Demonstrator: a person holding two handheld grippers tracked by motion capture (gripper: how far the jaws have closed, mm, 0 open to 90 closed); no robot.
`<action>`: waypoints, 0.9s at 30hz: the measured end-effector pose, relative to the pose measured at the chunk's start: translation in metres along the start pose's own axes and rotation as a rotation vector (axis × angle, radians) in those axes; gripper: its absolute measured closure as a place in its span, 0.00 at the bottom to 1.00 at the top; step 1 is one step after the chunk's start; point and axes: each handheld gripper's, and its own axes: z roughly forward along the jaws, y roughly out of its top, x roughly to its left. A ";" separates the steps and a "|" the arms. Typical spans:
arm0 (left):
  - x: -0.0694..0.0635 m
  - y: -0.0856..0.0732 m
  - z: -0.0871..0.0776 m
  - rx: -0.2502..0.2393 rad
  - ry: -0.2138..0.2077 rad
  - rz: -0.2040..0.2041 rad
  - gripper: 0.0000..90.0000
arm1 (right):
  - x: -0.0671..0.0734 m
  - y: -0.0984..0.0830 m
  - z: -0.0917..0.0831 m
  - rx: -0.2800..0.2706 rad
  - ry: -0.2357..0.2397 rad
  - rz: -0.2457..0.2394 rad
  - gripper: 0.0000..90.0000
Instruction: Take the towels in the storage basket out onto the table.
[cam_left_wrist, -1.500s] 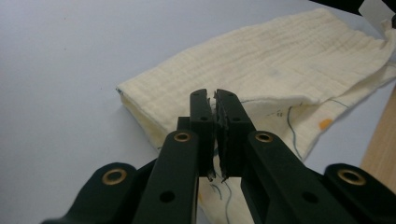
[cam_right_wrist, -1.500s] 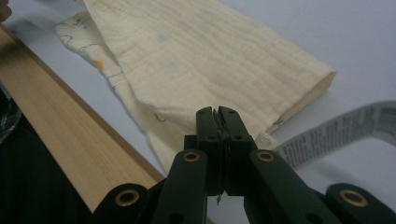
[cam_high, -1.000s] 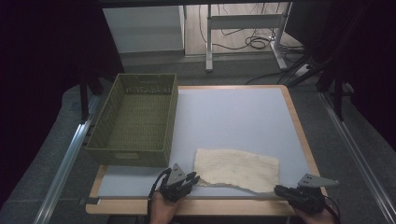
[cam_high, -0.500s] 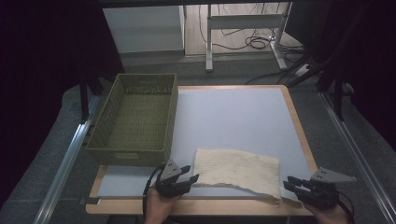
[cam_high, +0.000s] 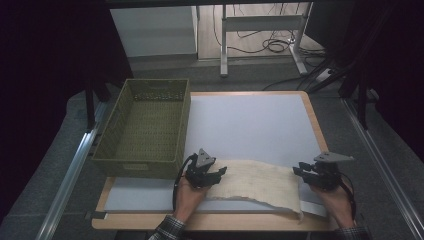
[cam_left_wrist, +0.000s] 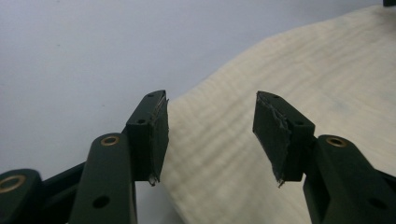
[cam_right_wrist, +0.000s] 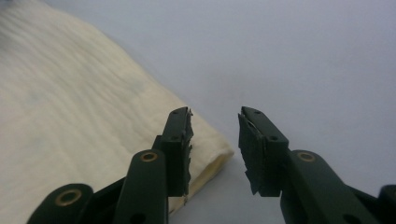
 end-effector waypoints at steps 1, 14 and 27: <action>0.000 0.000 0.000 0.000 0.000 0.000 0.49 | 0.000 0.000 0.000 0.000 0.000 0.000 0.70; 0.015 0.004 0.009 -0.006 0.100 -0.049 0.50 | -0.007 0.004 0.015 0.055 -0.010 -0.027 0.96; 0.026 0.007 0.034 0.108 0.066 -0.033 0.68 | -0.023 0.014 0.027 0.065 -0.031 -0.038 0.95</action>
